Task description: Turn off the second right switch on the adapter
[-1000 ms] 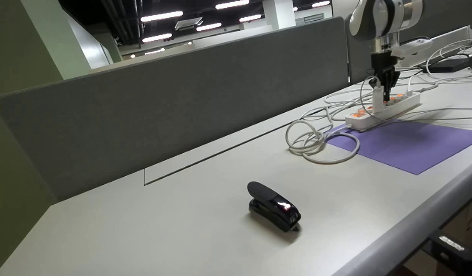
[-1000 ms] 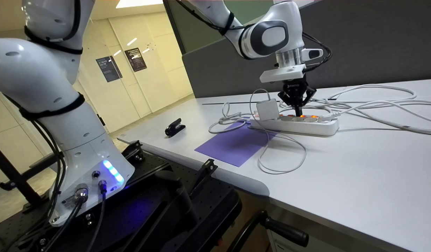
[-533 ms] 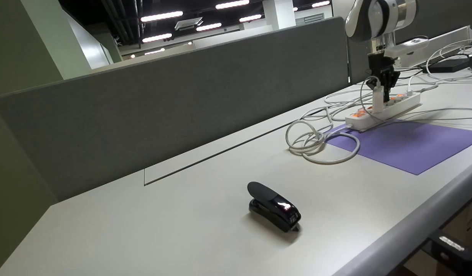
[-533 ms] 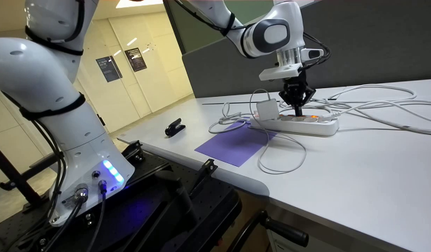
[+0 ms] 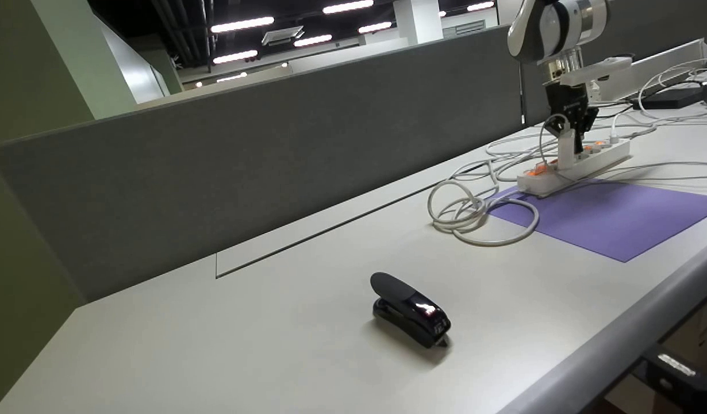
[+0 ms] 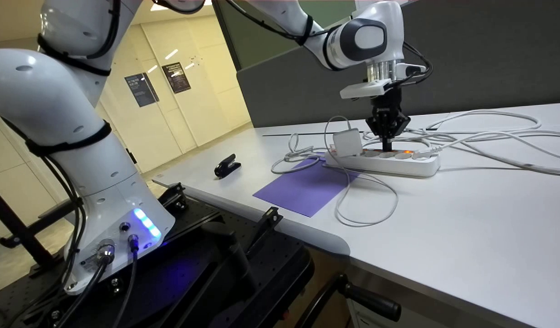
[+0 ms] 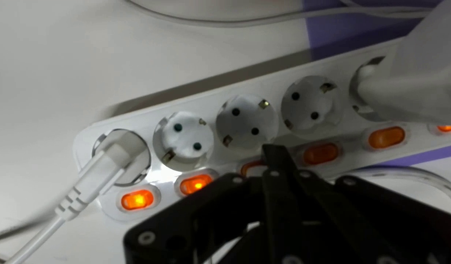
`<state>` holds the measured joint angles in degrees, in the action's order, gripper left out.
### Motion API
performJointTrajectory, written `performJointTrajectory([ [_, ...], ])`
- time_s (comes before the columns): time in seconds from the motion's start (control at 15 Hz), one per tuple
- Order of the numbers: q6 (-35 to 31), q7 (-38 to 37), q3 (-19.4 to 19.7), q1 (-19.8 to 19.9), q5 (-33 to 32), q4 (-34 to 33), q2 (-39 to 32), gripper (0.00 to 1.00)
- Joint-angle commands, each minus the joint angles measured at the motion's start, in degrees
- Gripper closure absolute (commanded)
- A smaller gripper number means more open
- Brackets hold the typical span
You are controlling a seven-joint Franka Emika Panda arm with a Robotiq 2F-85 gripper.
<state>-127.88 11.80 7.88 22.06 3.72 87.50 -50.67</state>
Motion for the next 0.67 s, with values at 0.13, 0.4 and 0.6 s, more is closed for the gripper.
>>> performJointTrajectory([
  [0.13, 2.8, -2.7, 0.0, 0.0, 1.9, 1.0, 2.1, 1.00],
  [0.4, -2.7, -3.0, 1.1, -0.7, 1.7, 7.1, 7.9, 1.00],
  [0.6, -5.3, -2.4, 1.5, -0.5, 1.5, 11.1, 12.1, 1.00],
])
